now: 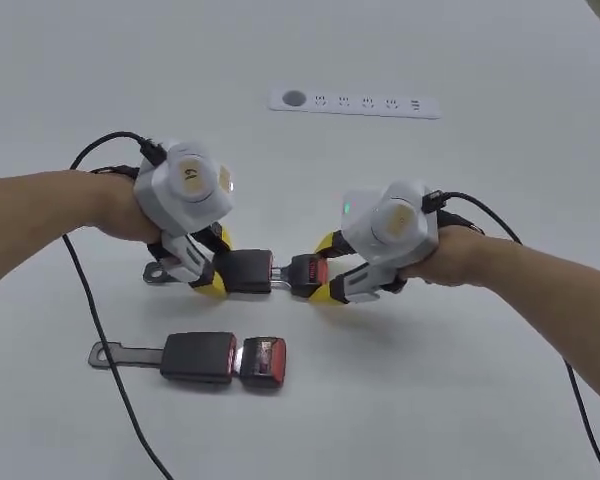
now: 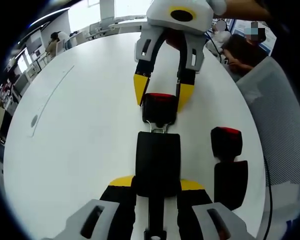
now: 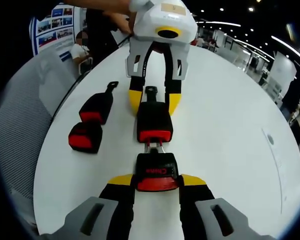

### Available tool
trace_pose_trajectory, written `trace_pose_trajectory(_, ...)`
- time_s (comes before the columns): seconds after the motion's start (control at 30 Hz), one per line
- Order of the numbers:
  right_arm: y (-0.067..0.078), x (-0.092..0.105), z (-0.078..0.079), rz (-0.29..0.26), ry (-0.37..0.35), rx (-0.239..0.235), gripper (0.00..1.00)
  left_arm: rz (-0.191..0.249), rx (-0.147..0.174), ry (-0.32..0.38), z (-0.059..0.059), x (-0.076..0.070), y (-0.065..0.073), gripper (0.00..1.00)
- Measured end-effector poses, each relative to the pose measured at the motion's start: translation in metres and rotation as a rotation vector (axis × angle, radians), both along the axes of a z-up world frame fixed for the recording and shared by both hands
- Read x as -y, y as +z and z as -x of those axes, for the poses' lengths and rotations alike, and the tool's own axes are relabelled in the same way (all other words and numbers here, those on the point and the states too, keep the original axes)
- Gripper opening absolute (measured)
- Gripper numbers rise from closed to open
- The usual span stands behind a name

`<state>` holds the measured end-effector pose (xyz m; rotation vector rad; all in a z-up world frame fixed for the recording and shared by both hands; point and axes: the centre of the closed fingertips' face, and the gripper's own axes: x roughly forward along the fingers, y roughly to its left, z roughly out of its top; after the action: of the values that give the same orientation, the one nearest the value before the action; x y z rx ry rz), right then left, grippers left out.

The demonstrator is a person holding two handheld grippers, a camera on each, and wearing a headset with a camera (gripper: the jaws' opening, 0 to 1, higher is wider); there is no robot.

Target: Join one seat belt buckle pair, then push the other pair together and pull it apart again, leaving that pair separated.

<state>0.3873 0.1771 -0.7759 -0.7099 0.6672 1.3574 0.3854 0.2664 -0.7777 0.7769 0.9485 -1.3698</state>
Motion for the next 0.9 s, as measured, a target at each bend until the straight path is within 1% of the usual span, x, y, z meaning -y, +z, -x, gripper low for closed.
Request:
trace_pose_trajectory(0.1, 0.0017, 0.0001, 0.0009, -0.002, 0.004, 0.001, 0.31, 0.002, 0.002, 0.001, 0.0005, 0.0001, 0.0000, 0.32)
trace_pose_trajectory(0.33, -0.0023, 0.0006, -0.0012, -0.014, 0.005, 0.000, 0.31, 0.010, 0.001, 0.000, 0.0011, 0.0000, -0.0002, 0.32)
trace_pose_trajectory(0.37, 0.0023, -0.0003, 0.0031, -0.020, 0.003, 0.000, 0.31, 0.011, 0.001, 0.000, 0.0011, -0.0001, -0.0002, 0.32)
trace_pose_trajectory(0.4, 0.0027, -0.0005, 0.0037, -0.026, 0.000, -0.001, 0.31, 0.011, 0.001, 0.000, 0.0011, -0.0001, -0.0002, 0.32)
trace_pose_trajectory(0.43, -0.0003, 0.0007, 0.0008, -0.036, -0.003, 0.000, 0.31, 0.012, 0.001, 0.000, 0.0013, 0.0000, 0.0000, 0.32)
trace_pose_trajectory(0.53, -0.0024, 0.0004, -0.0013, -0.048, -0.013, -0.001, 0.31, 0.017, 0.002, 0.004, 0.0008, 0.0001, -0.0002, 0.32)
trace_pose_trajectory(0.9, -0.0003, -0.0039, 0.0013, -0.039, -0.010, 0.011, 0.30, 0.015, 0.008, -0.011, 0.0012, -0.0003, -0.0011, 0.32)
